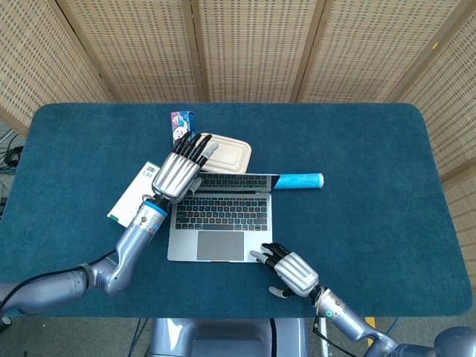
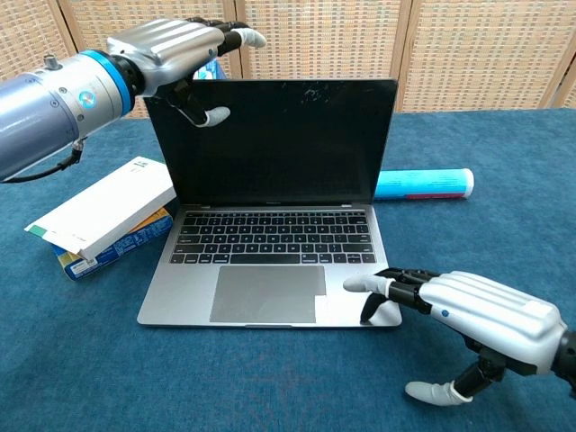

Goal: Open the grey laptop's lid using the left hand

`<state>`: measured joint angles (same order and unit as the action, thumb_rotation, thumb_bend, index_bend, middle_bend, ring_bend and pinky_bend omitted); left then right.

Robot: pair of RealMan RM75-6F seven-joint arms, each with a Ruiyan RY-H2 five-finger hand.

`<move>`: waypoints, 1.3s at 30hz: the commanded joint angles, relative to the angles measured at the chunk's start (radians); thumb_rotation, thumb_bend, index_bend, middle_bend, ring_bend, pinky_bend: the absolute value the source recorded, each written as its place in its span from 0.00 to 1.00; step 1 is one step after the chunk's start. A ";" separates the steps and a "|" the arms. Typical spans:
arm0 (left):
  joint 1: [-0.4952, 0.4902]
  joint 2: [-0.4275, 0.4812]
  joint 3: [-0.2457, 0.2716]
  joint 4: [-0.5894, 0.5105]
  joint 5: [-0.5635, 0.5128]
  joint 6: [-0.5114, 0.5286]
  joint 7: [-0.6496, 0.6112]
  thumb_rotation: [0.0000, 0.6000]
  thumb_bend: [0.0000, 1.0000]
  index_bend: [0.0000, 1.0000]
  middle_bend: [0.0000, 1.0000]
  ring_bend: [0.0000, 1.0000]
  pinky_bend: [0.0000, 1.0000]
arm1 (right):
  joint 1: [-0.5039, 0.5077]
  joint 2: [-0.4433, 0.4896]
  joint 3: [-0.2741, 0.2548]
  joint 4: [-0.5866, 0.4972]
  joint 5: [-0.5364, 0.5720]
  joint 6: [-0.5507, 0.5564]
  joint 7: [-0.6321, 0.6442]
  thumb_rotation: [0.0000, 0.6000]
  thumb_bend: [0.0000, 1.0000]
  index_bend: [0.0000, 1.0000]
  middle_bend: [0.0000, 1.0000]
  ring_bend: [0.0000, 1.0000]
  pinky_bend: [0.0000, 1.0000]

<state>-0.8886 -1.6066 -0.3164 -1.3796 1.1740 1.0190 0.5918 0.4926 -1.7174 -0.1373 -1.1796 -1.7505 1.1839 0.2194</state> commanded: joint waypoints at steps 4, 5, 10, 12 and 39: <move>-0.026 0.012 -0.014 0.048 -0.059 -0.023 0.034 1.00 0.41 0.00 0.00 0.00 0.00 | 0.001 0.006 -0.001 -0.009 0.004 -0.004 -0.008 1.00 0.31 0.00 0.27 0.09 0.11; -0.029 0.012 -0.014 0.053 -0.067 -0.025 0.038 1.00 0.41 0.00 0.00 0.00 0.00 | 0.001 0.007 -0.001 -0.010 0.005 -0.005 -0.010 1.00 0.31 0.00 0.27 0.09 0.11; -0.038 0.015 -0.015 0.073 -0.106 -0.029 0.058 1.00 0.41 0.00 0.00 0.00 0.00 | 0.001 0.011 -0.003 -0.015 0.008 -0.009 -0.014 1.00 0.31 0.00 0.26 0.09 0.11; -0.040 0.017 -0.015 0.075 -0.118 -0.027 0.063 1.00 0.41 0.00 0.00 0.00 0.00 | 0.001 0.012 -0.003 -0.018 0.009 -0.010 -0.015 1.00 0.31 0.00 0.26 0.09 0.11; 0.087 0.156 0.060 -0.132 -0.022 0.148 -0.093 1.00 0.40 0.00 0.00 0.00 0.00 | 0.027 0.130 0.049 -0.196 0.011 0.032 -0.060 1.00 0.31 0.00 0.23 0.09 0.11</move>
<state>-0.8213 -1.4710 -0.2696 -1.4855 1.1337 1.1474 0.5152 0.5153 -1.6070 -0.0989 -1.3542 -1.7419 1.2079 0.1724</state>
